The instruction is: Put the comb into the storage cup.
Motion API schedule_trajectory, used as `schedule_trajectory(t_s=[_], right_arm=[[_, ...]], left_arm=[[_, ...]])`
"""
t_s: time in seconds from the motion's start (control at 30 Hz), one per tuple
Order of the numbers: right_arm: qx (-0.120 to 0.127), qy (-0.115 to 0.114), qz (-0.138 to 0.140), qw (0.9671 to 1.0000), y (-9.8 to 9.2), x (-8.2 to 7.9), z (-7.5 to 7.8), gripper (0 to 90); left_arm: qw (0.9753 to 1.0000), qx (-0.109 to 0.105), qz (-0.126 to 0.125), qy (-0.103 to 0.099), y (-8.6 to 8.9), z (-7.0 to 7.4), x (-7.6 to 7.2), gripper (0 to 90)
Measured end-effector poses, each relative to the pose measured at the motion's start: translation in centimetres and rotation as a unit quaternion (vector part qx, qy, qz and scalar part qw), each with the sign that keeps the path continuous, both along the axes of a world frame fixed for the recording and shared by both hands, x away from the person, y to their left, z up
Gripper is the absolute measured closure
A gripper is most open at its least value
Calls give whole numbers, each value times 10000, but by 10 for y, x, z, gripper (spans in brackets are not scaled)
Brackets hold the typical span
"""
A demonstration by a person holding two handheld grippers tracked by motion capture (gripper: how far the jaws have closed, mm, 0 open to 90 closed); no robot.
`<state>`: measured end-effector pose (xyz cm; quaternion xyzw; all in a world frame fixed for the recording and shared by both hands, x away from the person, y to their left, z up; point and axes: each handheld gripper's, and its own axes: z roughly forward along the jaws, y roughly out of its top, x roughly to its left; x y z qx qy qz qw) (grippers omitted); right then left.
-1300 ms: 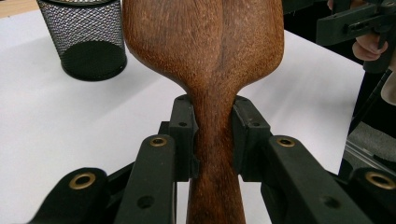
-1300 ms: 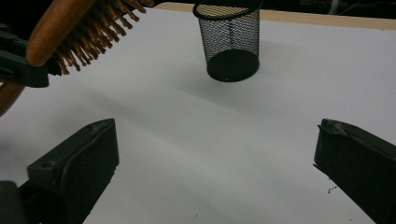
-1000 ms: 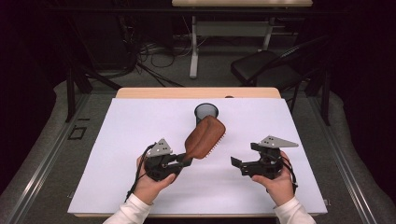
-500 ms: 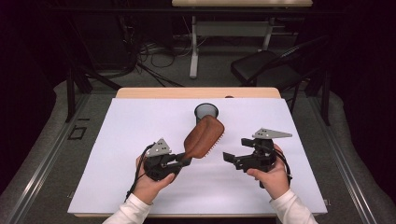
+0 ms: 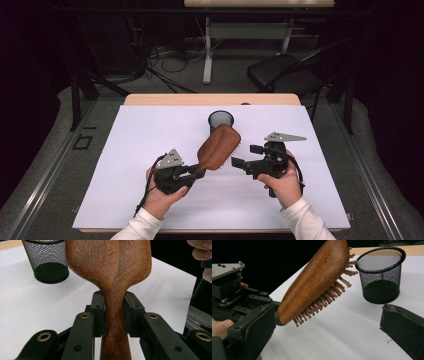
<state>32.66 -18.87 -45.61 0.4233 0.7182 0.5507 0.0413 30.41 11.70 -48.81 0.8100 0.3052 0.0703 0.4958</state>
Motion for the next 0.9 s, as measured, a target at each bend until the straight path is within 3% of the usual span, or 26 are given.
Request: schedule_trajectory(t_s=[0.57,0.9], right_arm=[[266,427,5,9987,8,14,-6,19],[457,543,30,9975,12,20,-6,28]], left_arm=[[10000,-8,-43,-11,-2,-2,-1,727],[10000,19,-45,-3,-4,-4,-2,727]])
